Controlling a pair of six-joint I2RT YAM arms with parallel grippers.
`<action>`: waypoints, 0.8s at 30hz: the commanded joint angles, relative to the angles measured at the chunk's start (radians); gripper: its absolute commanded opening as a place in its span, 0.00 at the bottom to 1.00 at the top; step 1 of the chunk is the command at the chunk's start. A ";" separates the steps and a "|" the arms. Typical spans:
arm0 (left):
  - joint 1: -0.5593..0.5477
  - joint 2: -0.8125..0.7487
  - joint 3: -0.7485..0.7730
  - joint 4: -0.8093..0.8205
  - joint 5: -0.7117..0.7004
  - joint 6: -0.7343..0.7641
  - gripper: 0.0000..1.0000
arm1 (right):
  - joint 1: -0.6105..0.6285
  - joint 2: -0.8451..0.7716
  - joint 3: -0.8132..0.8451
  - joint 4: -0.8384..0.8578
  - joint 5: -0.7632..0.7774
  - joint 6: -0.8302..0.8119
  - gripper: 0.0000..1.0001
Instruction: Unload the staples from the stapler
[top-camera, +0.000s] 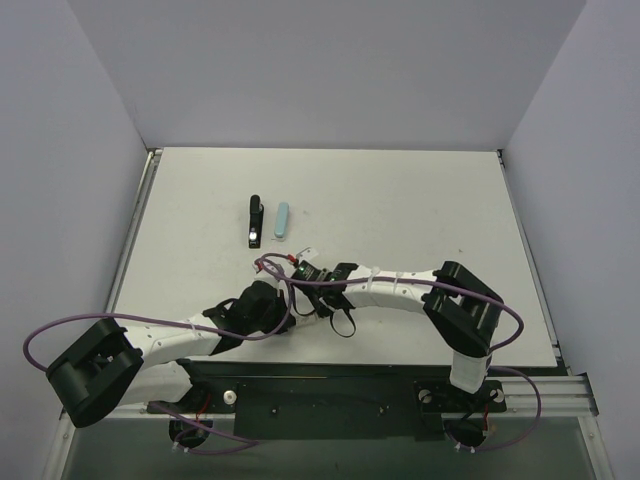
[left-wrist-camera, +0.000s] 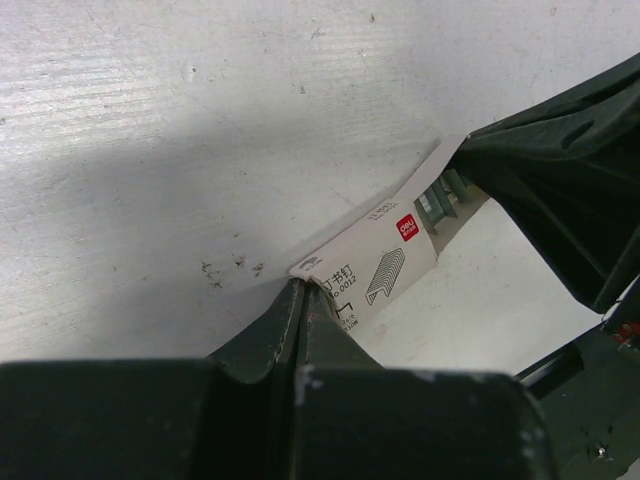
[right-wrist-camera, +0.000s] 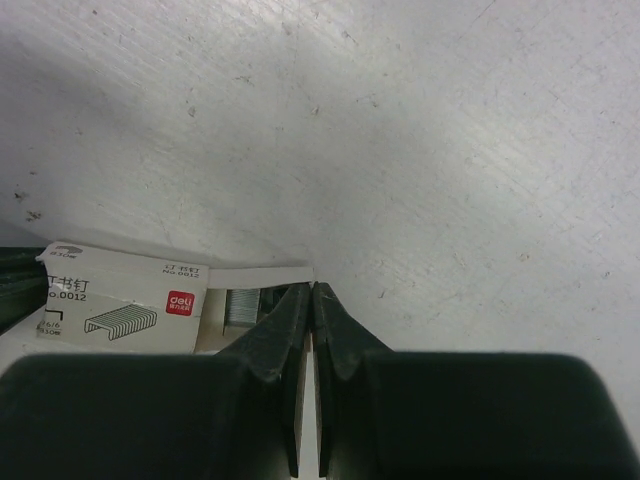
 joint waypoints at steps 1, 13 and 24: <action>-0.005 0.014 0.007 -0.030 -0.022 0.015 0.00 | 0.030 -0.014 0.007 -0.043 0.038 0.009 0.00; -0.008 0.042 0.018 -0.018 -0.015 0.014 0.00 | 0.046 -0.009 -0.022 -0.004 0.026 0.107 0.00; -0.013 0.010 0.013 -0.044 -0.024 0.015 0.00 | 0.045 -0.012 -0.039 0.003 0.058 0.257 0.00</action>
